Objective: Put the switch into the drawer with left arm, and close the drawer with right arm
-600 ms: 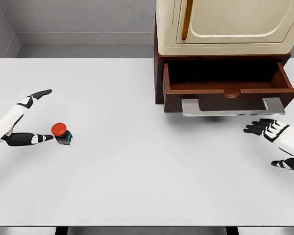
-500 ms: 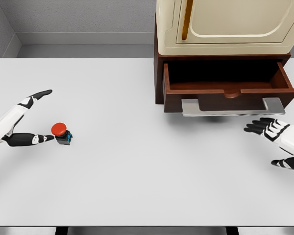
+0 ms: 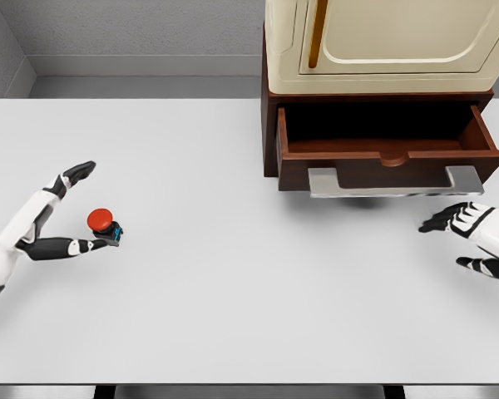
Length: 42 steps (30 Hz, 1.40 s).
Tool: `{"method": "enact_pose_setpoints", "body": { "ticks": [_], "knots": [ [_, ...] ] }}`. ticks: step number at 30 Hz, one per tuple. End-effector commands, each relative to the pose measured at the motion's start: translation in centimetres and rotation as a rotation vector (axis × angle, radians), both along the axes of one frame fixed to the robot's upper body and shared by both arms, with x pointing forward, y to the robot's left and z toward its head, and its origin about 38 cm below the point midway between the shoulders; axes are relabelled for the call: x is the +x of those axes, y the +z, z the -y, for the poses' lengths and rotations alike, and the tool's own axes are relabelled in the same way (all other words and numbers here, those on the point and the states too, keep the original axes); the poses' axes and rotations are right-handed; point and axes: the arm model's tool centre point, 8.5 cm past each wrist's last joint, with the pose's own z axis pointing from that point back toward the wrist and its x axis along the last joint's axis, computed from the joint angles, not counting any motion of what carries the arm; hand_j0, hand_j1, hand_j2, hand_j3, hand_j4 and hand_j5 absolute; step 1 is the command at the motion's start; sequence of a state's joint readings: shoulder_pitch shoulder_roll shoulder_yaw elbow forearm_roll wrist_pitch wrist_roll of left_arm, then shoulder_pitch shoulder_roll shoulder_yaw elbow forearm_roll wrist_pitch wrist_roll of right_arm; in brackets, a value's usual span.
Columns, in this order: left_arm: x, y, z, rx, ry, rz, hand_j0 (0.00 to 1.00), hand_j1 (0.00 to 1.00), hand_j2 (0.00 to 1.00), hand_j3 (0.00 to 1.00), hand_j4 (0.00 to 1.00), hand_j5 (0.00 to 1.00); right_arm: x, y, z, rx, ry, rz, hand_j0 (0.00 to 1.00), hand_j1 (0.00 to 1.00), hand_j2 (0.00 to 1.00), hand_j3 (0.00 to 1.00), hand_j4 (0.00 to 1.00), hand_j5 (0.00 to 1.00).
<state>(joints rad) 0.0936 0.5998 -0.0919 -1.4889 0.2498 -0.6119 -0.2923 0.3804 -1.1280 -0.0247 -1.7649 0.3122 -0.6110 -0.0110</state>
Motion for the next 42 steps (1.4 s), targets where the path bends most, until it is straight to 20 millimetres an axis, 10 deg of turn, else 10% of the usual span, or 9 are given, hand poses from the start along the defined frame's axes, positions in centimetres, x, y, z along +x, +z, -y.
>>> {"method": "enact_pose_setpoints", "body": {
  "ticks": [1,42],
  "knots": [
    [0.0,-1.1,0.0,-0.061,0.024,-0.028,1.0,1.0,1.0,1.0,1.0,1.0,0.1,0.4,0.1,0.003,-0.003,0.007,0.59,0.59,0.59,0.59,0.59,0.59],
    [2.4,-4.2,-0.1,-0.014,0.095,-0.373,0.97,0.97,0.97,0.97,0.97,0.97,-0.2,-0.6,-0.2,-0.044,0.031,-0.055,0.57,0.57,0.57,0.57,0.57,0.57]
  ]
}}
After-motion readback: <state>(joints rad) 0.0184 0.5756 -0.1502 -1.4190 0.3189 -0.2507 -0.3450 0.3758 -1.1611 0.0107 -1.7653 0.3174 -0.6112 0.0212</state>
